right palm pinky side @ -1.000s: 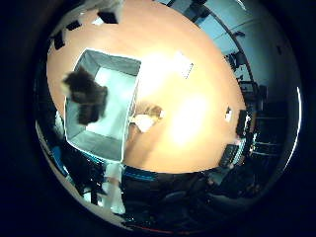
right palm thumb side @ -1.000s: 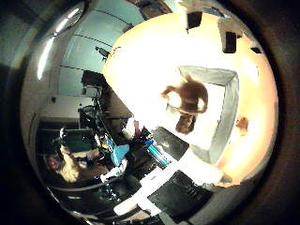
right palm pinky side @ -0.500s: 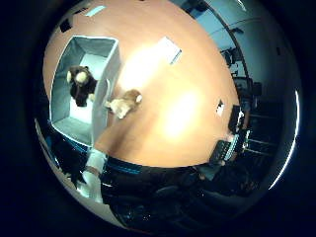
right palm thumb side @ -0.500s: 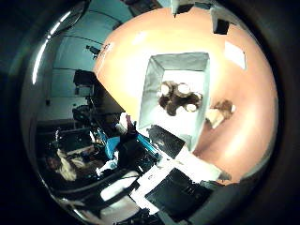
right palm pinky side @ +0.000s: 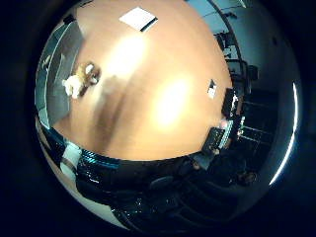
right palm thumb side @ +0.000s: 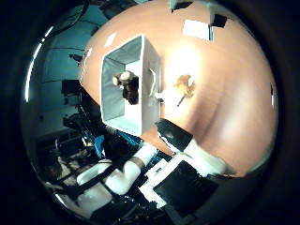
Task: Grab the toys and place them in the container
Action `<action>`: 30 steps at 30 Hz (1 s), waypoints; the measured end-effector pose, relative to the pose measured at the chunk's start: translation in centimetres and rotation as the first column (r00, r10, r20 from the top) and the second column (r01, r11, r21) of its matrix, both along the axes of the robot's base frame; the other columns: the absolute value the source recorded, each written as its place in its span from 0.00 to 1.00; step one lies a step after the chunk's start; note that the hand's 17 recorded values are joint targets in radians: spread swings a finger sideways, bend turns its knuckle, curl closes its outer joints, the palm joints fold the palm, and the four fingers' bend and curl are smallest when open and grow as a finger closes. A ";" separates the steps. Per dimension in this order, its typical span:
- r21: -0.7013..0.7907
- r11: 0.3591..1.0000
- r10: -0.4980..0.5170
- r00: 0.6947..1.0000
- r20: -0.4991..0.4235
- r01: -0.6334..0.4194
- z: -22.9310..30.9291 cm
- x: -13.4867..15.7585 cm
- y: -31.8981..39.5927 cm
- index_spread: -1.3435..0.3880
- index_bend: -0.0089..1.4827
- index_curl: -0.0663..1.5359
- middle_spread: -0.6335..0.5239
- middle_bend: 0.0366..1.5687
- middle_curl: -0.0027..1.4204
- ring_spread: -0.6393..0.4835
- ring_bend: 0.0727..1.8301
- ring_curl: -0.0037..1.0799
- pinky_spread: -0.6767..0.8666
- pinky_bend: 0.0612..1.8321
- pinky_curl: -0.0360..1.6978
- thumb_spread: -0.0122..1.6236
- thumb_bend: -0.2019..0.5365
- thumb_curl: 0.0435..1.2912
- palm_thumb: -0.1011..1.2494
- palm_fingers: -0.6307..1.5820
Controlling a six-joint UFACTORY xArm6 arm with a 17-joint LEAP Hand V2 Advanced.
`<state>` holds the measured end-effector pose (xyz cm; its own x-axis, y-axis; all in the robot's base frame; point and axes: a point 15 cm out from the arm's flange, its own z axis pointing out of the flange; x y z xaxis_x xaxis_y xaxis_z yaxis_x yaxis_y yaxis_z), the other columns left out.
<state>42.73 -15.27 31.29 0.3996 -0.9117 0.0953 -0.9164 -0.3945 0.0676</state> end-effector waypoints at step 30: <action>-0.044 0.996 0.073 0.991 -0.111 -0.079 -12.4 1.4 2.2 0.55 0.12 0.22 0.46 0.21 0.28 0.55 0.24 0.25 0.65 0.22 0.18 0.64 0.24 0.22 0.54 0.41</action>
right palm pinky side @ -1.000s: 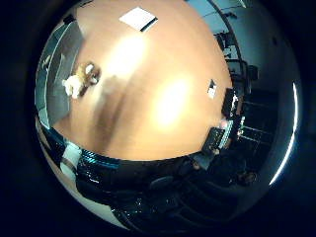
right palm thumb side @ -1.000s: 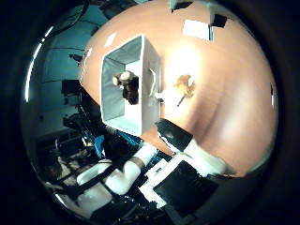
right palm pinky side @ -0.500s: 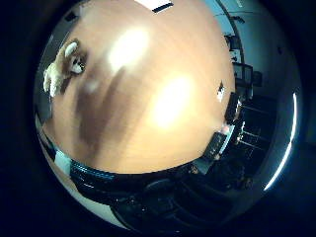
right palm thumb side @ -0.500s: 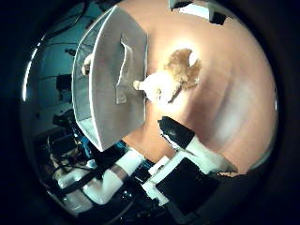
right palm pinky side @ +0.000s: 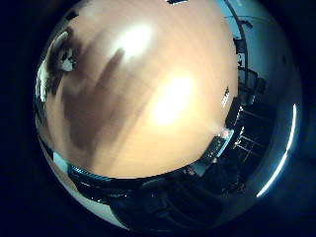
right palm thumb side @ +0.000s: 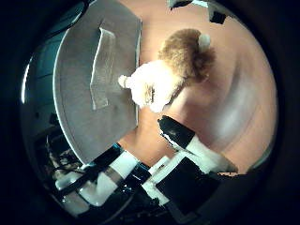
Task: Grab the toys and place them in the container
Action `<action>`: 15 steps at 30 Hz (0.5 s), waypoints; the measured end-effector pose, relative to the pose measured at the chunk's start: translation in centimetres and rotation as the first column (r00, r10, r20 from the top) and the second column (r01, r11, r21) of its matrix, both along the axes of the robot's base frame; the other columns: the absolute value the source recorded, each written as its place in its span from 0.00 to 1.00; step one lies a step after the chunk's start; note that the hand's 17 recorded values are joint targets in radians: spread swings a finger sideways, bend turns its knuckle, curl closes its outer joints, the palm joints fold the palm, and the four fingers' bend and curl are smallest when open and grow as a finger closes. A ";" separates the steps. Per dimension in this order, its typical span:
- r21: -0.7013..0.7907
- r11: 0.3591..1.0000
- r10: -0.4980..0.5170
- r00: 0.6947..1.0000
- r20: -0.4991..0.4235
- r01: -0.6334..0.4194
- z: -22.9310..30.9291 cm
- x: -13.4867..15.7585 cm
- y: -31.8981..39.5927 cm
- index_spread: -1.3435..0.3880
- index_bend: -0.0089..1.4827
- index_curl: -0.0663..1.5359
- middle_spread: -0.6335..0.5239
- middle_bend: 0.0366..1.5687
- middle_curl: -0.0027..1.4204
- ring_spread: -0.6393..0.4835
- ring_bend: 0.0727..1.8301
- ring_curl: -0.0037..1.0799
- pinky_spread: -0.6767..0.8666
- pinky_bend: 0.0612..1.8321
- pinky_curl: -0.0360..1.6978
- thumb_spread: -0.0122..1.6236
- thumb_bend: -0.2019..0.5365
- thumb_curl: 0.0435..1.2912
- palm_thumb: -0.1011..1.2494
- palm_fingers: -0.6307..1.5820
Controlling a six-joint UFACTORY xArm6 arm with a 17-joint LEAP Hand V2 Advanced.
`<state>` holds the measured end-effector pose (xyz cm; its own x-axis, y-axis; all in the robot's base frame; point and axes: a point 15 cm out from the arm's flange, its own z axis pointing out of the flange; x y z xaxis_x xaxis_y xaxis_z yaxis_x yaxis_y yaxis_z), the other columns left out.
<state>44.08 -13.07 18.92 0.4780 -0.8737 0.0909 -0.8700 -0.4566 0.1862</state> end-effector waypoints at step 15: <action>0.004 1.000 -0.001 1.000 -0.030 0.001 -2.9 0.6 2.3 0.56 0.12 0.22 0.45 0.21 0.28 0.54 0.24 0.25 0.65 0.22 0.17 0.64 0.24 0.22 0.54 0.42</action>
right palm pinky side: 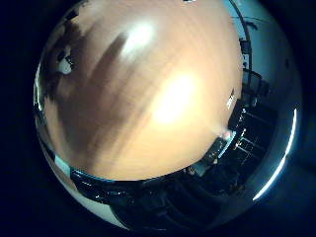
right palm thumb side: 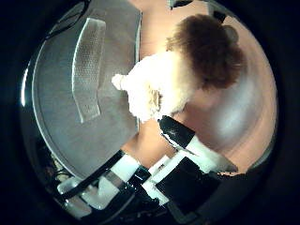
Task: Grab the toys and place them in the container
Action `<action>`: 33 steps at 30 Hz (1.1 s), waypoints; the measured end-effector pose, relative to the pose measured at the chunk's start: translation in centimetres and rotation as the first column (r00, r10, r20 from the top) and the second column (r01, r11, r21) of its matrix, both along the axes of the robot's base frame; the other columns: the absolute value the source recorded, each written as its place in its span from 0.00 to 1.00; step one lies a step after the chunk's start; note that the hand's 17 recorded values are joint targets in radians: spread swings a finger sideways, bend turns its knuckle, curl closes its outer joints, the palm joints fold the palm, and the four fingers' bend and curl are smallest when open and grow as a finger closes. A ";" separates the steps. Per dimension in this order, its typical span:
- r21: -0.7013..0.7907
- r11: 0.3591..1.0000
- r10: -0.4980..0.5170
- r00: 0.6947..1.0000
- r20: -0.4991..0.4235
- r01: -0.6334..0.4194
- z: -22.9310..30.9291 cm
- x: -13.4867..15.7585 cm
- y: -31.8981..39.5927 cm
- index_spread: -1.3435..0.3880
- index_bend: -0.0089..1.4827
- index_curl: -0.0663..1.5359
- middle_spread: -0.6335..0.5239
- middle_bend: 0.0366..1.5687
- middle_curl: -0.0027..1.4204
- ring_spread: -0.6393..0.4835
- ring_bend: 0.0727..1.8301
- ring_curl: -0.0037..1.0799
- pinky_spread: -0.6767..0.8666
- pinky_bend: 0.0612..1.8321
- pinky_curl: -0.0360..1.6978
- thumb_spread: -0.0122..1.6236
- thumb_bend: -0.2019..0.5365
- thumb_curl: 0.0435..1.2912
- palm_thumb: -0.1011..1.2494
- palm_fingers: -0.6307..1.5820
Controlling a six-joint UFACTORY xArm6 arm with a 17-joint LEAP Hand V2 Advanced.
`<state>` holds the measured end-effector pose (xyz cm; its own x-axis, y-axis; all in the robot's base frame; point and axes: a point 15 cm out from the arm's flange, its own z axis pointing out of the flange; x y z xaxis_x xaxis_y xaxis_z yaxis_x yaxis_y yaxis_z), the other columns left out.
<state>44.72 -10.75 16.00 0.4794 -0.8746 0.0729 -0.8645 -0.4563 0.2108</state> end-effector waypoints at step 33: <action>-0.040 0.997 0.057 0.994 -0.098 -0.061 15.6 -5.0 -0.9 0.56 0.58 0.59 0.36 0.73 0.59 0.35 0.71 0.61 0.26 0.64 0.43 0.65 0.25 0.33 0.81 0.77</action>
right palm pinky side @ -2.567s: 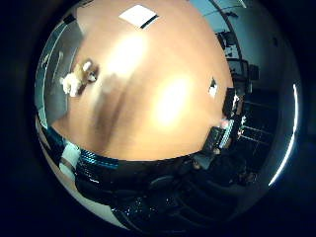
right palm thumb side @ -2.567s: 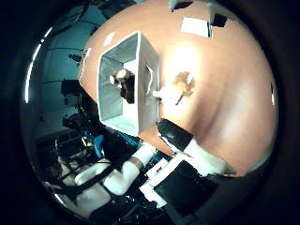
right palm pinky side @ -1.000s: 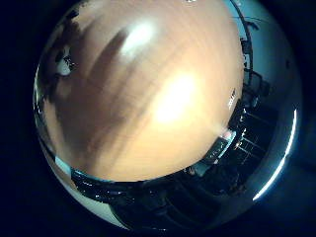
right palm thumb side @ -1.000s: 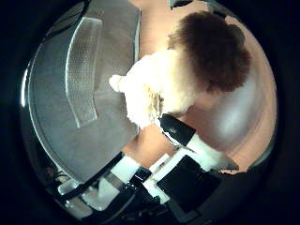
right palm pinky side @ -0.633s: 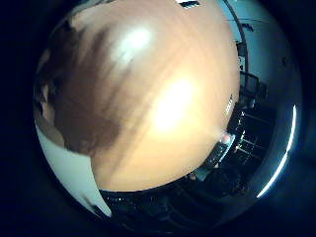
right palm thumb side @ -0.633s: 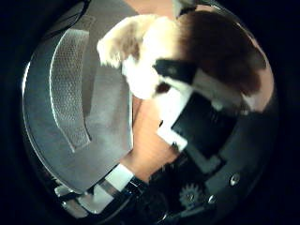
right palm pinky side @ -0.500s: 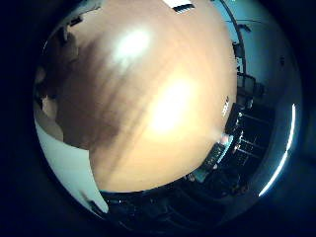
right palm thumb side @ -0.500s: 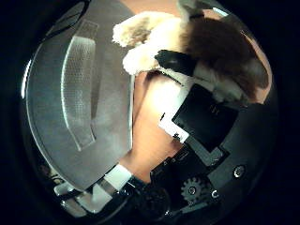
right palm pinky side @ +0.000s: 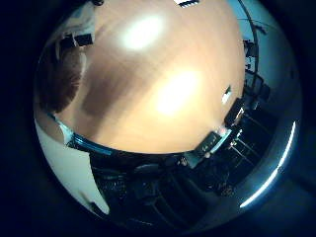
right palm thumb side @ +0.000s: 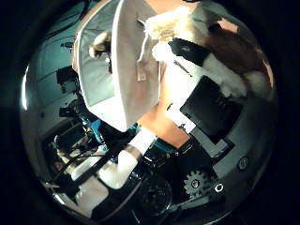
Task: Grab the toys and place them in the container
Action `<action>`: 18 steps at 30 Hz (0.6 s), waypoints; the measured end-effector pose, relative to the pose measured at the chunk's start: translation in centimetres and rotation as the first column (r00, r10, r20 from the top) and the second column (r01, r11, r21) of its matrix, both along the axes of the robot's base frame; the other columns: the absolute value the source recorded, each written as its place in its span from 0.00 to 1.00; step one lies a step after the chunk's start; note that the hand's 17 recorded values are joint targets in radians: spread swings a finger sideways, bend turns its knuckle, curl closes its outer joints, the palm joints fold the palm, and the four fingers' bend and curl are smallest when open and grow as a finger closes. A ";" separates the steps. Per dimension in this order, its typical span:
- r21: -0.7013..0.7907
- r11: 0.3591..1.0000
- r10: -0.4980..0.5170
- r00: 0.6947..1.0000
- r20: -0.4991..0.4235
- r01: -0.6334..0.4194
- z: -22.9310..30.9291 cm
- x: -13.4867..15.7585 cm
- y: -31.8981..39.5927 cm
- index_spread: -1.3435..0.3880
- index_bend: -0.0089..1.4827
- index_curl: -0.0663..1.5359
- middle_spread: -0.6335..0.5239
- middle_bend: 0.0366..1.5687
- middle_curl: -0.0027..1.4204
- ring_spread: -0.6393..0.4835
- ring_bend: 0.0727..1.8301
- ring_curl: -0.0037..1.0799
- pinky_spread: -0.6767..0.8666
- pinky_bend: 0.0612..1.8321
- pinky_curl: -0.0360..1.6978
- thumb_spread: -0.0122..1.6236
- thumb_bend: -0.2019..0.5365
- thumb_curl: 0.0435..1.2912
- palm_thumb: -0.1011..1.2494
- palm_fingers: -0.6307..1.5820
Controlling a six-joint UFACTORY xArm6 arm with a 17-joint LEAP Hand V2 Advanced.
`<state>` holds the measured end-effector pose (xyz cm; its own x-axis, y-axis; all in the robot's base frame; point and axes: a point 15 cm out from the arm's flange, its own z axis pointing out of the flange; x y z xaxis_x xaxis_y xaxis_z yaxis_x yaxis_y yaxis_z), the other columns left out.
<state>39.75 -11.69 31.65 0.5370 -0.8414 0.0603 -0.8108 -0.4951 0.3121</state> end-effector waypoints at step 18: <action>-0.027 0.991 0.136 0.965 0.225 -0.133 16.8 -0.6 9.3 0.55 0.56 0.62 0.35 0.71 0.61 0.36 0.71 0.63 0.26 0.61 0.50 0.66 0.25 0.35 0.81 0.77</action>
<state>39.17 -2.42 48.46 0.6164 -0.7610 0.2021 -0.7872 -0.6017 0.1352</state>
